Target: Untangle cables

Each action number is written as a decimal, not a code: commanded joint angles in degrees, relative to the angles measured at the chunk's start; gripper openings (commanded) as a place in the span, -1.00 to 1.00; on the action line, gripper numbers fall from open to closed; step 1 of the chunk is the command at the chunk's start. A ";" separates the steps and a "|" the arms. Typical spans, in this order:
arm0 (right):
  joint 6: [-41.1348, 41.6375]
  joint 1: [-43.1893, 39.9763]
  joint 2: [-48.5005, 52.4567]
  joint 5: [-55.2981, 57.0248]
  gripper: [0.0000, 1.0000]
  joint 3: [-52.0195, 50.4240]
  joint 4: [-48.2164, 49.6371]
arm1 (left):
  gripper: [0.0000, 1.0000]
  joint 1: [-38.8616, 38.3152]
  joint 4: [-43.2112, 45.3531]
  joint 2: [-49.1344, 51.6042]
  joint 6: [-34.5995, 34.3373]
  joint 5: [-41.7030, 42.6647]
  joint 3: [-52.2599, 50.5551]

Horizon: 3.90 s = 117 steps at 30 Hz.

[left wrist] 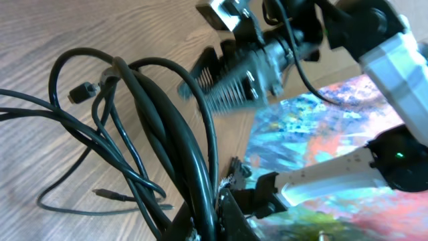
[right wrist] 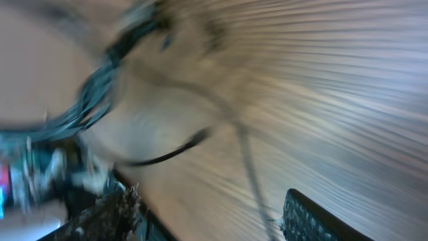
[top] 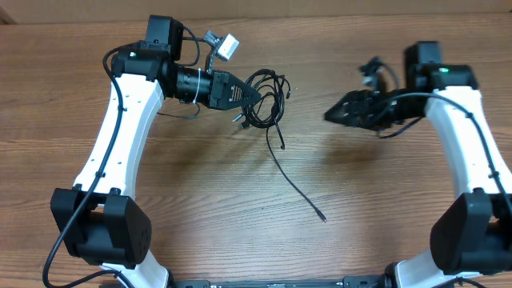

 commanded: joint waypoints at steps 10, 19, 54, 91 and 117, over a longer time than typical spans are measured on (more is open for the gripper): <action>-7.58 14.58 -0.52 2.67 0.38 0.31 7.19 | -0.92 2.47 9.18 -1.60 -34.64 4.59 0.87; -5.29 17.42 2.71 10.67 -0.65 0.31 8.20 | -0.92 3.43 10.05 -1.60 -38.88 5.27 0.87; 32.63 19.19 -5.33 12.66 -0.93 8.98 17.20 | -0.92 0.31 -1.01 -1.57 -14.91 7.61 0.87; 45.57 18.69 -6.95 18.01 0.27 9.01 16.46 | -0.92 1.49 8.35 -1.57 -28.20 2.12 0.87; 30.03 18.14 -2.14 26.08 0.24 8.98 8.46 | -0.92 1.88 -3.32 -1.57 -5.99 21.68 0.87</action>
